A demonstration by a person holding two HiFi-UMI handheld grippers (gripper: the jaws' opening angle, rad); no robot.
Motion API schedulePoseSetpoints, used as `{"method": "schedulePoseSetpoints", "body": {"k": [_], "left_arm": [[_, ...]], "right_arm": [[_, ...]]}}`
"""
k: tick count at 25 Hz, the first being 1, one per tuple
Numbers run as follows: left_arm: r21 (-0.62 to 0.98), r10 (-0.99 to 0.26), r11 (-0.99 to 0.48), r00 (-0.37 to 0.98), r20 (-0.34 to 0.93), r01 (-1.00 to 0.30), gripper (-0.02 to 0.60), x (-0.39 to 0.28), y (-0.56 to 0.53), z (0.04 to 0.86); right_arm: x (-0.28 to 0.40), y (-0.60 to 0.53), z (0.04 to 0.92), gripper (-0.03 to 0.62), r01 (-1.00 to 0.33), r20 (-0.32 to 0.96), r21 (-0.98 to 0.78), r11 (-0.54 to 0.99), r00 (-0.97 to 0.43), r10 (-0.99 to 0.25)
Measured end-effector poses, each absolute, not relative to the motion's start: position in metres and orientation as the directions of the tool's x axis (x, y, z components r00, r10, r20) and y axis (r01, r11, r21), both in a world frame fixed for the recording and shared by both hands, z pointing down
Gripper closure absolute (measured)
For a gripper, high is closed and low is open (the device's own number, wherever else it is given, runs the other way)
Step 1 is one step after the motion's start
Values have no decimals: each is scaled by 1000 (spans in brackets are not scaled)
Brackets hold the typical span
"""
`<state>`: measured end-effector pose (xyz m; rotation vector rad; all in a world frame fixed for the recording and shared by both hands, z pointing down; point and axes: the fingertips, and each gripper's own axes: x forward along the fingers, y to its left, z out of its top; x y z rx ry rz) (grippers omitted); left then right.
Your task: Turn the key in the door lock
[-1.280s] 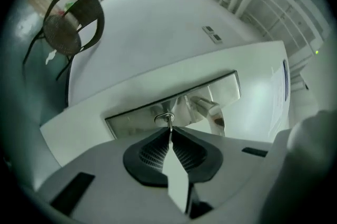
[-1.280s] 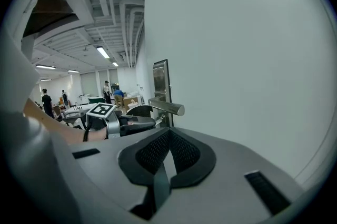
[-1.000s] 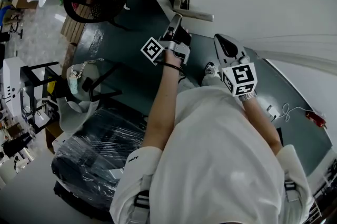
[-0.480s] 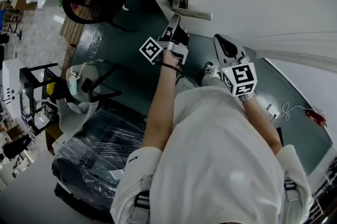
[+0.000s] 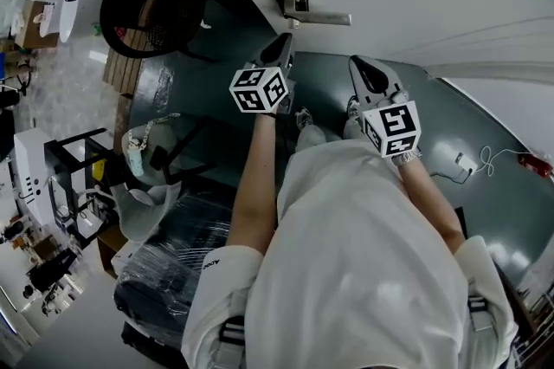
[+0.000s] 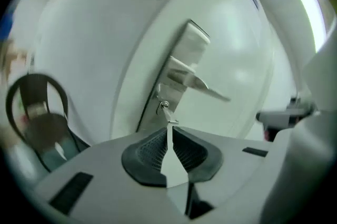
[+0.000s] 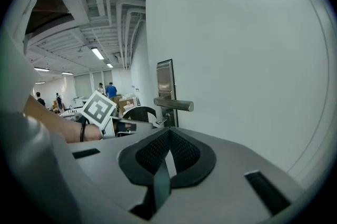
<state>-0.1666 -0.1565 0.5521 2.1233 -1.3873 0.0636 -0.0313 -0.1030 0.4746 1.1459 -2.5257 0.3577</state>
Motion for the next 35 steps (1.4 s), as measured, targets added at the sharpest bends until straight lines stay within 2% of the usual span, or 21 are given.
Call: {"method": "schedulePoseSetpoints", "body": {"k": [2,4,5,7,13,16,22,30,35], "left_arm": [[97,-812,-370,372,450,-924,551,-163,-155,559],[-191,-829,-432,305,468,-881,547,-156,-156,558],[-293,-835,-456,290,468,-840,526,-152,-156,556],[-427,-840,-485,271,470,-763,484,-143,-158,553],[-632,-856,-477,158,493,-611,474,-133,-176,555],[-616,-861,-456,142,489,-643,474,-132,-185,550],[-447,-852,-438,200,484,-780,492,-133,-184,546],[-143,-851,-343,242,467,-928,522,-137,-191,539],[10,-865,-264,241,441,-965,532,-144,-194,537]], "right_arm": [[-31,-100,475,602,-781,405,-89,618,-595,-694],[-30,-96,476,602,-799,404,-92,595,-576,-711],[-30,-94,477,602,-807,404,-94,583,-566,-719],[-29,-90,478,602,-824,402,-98,559,-546,-735],[-20,-85,480,602,-865,398,-113,490,-491,-775],[-15,-84,480,602,-873,400,-115,473,-477,-783],[-5,-83,483,602,-883,408,-116,456,-461,-788],[-4,-94,480,602,-859,418,-101,502,-495,-762],[-2,-98,482,602,-850,424,-101,516,-506,-751]]}}
